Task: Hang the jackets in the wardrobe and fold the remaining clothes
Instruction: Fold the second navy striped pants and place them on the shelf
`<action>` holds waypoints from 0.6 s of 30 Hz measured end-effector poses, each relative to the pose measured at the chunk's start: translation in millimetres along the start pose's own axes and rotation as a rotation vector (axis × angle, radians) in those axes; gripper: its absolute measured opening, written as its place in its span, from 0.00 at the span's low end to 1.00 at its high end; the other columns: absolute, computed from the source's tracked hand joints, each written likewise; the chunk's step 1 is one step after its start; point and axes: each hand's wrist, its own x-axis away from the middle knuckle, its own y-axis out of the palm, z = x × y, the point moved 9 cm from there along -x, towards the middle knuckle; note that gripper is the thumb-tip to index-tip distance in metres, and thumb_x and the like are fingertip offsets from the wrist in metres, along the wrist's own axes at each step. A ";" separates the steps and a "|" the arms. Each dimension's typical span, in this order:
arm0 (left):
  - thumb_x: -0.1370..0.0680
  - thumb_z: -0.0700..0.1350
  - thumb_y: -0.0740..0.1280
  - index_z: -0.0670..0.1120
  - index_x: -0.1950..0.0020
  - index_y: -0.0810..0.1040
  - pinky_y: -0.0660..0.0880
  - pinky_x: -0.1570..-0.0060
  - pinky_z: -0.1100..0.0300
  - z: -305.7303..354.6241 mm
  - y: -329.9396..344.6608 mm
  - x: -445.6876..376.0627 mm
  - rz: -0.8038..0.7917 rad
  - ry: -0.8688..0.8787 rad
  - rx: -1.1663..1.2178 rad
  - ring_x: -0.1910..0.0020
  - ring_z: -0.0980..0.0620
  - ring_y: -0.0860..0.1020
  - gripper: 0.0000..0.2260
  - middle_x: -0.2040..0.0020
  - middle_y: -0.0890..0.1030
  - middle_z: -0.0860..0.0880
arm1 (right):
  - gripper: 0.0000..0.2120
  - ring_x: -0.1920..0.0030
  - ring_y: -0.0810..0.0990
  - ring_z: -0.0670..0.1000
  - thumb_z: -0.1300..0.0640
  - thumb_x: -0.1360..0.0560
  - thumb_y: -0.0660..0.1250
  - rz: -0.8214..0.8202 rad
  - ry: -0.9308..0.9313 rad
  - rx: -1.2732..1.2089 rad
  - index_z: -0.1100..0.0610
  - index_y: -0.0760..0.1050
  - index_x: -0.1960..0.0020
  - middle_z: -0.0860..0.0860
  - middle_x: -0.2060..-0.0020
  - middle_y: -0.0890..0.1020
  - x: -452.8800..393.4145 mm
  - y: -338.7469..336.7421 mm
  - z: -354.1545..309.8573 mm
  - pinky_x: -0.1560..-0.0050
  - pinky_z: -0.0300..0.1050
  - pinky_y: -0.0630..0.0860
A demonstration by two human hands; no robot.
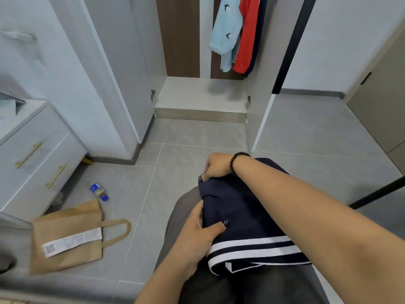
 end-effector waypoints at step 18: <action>0.31 0.40 0.74 0.39 0.43 0.81 0.81 0.61 0.55 20.4 -129.6 54.1 0.175 -0.193 -0.005 0.55 0.40 0.84 0.17 0.51 0.85 0.38 | 0.32 0.34 0.71 0.53 0.36 0.26 0.63 0.198 -0.207 -0.284 0.53 0.66 0.29 0.51 0.33 0.72 -22.7 29.4 -47.5 0.33 0.50 0.68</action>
